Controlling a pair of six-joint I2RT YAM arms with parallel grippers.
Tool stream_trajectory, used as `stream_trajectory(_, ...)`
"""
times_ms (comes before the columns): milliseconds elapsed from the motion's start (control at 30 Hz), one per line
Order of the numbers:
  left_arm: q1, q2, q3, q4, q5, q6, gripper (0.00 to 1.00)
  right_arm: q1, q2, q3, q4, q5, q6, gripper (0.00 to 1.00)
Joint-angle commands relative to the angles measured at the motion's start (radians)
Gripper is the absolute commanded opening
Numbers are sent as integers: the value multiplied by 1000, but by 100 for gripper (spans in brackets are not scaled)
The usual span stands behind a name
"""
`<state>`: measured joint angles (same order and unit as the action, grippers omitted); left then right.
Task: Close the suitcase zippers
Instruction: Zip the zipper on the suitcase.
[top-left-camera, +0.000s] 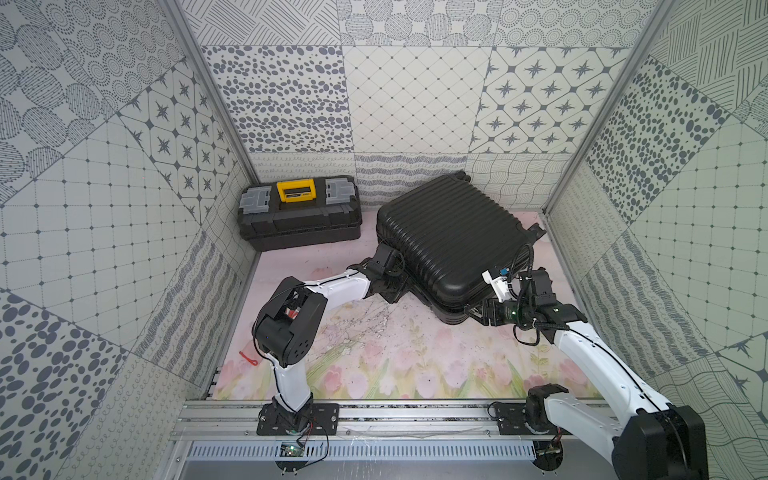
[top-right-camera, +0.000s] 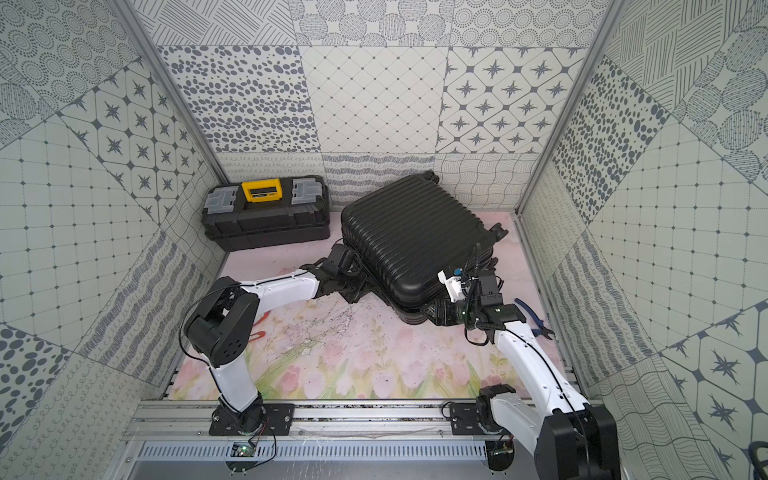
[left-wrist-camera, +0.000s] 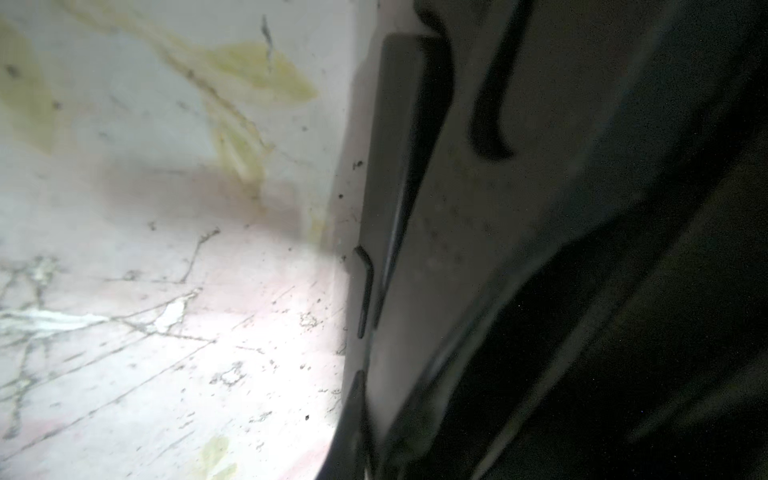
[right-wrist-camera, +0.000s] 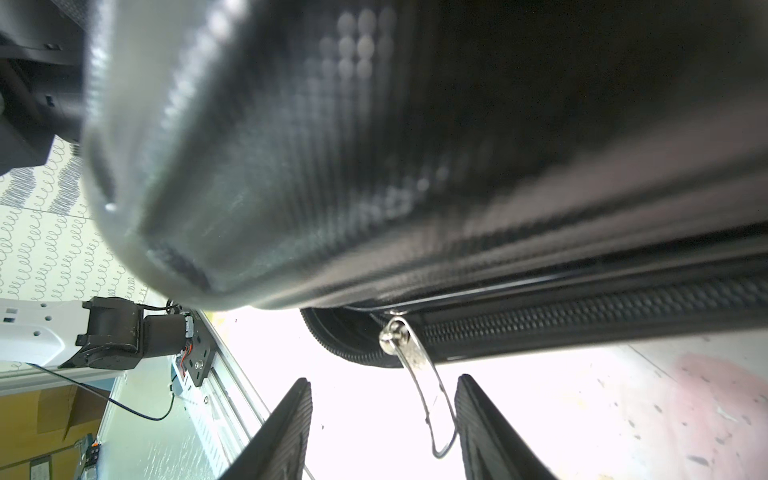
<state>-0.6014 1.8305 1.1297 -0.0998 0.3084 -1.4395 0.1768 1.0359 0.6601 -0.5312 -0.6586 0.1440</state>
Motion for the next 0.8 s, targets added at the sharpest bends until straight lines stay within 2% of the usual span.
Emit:
stream_trajectory(0, 12, 21, 19, 78, 40, 40, 0, -8, 20, -30, 65, -24, -3, 52)
stream_trajectory(100, 13, 32, 31, 75, 47, 44, 0, -14, 39, -37, 105, -69, 25, 44)
stream_trajectory(233, 12, 38, 44, 70, 51, 50, 0, -16, 47, -43, 121, -67, 43, 38)
stream_trajectory(500, 14, 49, 57, 62, 56, 54, 0, -32, 73, -70, 152, -64, 92, 34)
stream_trajectory(567, 15, 47, 62, 57, 57, 57, 0, -36, 37, -71, 130, -67, 104, 34)
stream_trajectory(667, 17, 47, 67, 49, 56, 63, 0, -44, -55, -125, 196, -47, 196, 34)
stream_trajectory(767, 18, 55, 70, 49, 63, 63, 0, -52, -37, -156, 206, -66, 215, 33)
